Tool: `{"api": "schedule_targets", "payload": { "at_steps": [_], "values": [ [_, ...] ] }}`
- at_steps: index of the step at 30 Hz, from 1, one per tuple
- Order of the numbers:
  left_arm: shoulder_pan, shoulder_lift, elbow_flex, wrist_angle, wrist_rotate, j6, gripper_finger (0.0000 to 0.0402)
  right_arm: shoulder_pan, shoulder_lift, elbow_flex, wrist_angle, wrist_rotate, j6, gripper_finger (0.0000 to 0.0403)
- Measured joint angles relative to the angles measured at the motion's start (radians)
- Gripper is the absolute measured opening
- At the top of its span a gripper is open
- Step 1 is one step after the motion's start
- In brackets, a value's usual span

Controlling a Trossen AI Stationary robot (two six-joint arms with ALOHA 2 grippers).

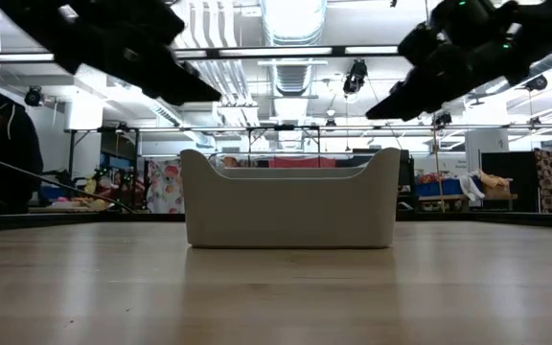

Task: Organize candy in baskets
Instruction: Return to Home Position

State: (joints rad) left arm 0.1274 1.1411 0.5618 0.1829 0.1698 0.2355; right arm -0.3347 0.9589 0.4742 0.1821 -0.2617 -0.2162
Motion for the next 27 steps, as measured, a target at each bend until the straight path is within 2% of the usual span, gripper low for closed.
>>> {"api": "schedule_targets", "payload": {
  "at_steps": [6,9,12,17,27],
  "values": [
    [0.127,-0.184,-0.203,0.238,0.168,-0.027,0.0021,0.000,-0.125,-0.096,0.049,0.000,0.000,0.0111],
    [0.186,-0.240,-0.291,0.347,0.190,-0.059,0.0004,0.000,-0.173,-0.162,0.112,0.000,0.016,0.0111],
    [0.235,-0.271,-0.346,0.412,0.215,-0.081,0.0004,0.000,-0.217,-0.221,0.175,0.000,0.035,0.0111],
    [0.303,-0.300,-0.370,0.434,0.314,-0.091,0.0001,-0.001,-0.293,-0.284,0.194,0.055,0.056,0.0111],
    [0.514,-0.445,-0.375,0.342,0.535,-0.114,0.0000,-0.013,-0.447,-0.330,0.128,0.055,0.070,0.0108]
  ]
}}
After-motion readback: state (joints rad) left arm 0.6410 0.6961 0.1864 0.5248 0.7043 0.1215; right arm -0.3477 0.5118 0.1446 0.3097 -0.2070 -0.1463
